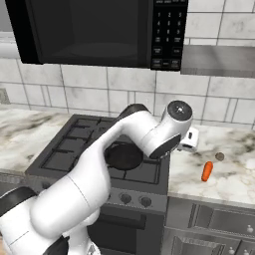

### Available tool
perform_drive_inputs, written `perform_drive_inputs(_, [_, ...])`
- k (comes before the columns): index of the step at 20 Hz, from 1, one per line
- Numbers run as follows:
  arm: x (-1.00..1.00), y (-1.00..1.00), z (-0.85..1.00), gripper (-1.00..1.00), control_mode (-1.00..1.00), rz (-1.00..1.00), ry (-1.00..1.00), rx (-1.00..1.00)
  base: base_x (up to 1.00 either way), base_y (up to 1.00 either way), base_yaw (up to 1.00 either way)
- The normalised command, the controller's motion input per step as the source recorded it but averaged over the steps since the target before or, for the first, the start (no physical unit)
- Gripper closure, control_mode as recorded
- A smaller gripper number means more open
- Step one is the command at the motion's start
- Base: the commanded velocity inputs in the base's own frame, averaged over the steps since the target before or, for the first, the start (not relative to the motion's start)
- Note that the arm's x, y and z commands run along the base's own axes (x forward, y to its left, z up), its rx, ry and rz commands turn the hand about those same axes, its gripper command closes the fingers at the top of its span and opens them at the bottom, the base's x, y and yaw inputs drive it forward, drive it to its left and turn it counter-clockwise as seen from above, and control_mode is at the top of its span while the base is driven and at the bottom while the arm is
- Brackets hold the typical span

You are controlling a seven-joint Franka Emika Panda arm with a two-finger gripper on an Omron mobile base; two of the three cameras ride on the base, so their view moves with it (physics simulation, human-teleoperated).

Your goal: Put the carrot and garlic in the pan. Then turn on the front right burner and set the heat to medium.

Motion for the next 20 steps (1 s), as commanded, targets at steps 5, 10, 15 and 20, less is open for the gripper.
perform_drive_inputs(5, [0.00, -0.40, -0.41, -1.00, -1.00, -0.04, -0.01, -0.04, 0.00, 0.00, 0.00])
perform_drive_inputs(10, [0.00, -0.30, -0.34, -1.00, -1.00, -0.05, 0.01, -0.04, 0.00, 0.00, 0.00])
perform_drive_inputs(15, [0.00, -0.20, -0.26, -1.00, -1.00, -0.02, 0.03, -0.03, 0.00, 0.00, 0.00])
perform_drive_inputs(20, [0.00, -0.07, -0.22, -1.00, -1.00, 0.00, 0.08, 0.00, 0.00, 0.00, 0.00])
